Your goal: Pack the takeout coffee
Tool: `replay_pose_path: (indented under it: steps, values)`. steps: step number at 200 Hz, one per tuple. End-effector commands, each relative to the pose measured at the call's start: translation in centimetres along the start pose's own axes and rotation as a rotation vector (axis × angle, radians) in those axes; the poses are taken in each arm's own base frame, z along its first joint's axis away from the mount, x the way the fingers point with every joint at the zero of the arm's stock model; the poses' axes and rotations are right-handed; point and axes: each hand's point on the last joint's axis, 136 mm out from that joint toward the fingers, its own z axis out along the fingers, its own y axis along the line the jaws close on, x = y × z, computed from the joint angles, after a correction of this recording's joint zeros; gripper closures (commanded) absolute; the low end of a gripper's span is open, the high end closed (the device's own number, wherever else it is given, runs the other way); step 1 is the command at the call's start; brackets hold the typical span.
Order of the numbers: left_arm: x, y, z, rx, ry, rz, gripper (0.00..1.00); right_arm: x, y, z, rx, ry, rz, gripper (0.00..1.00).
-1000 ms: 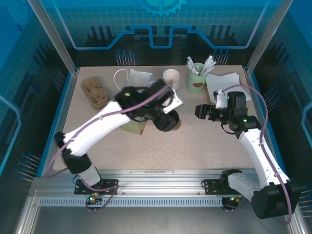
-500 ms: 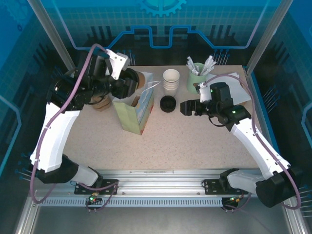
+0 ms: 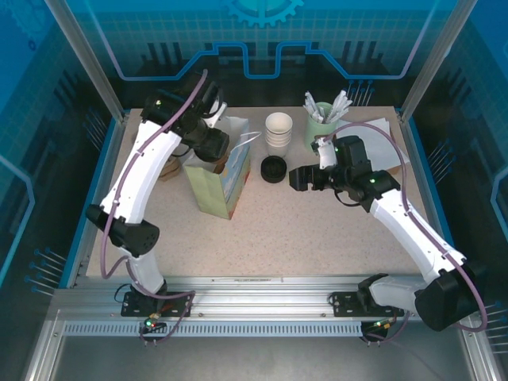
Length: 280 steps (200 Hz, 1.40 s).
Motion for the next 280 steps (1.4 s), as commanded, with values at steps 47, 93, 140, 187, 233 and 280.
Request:
replay_pose_path:
  steps: [47, 93, 140, 187, 233, 280]
  values:
    - [1.6, 0.5, 2.6, 0.023, 0.146, -0.061, 0.53, 1.0, -0.1, 1.1, -0.006, 0.022, -0.033, 0.13]
    - [1.5, 0.2, 4.7, 0.055, 0.198, -0.093, 0.55, 1.3, -0.3, 1.6, -0.008, 0.034, -0.036, 0.13]
    - [1.8, 0.2, 6.1, 0.042, 0.240, -0.108, 0.56, 1.7, -0.4, 1.8, -0.009, 0.044, -0.036, 0.13]
    - [2.4, 0.5, 7.7, 0.013, 0.289, -0.112, 0.56, 1.9, -0.5, 2.0, -0.009, 0.052, -0.033, 0.13]
    - [2.9, 0.5, 8.9, 0.013, 0.311, -0.119, 0.56, 2.0, -0.4, 2.0, -0.012, 0.055, -0.036, 0.13]
    - [3.2, 0.3, 10.1, 0.019, 0.322, -0.123, 0.56, 2.1, -0.3, 2.1, -0.014, 0.064, -0.037, 0.13]
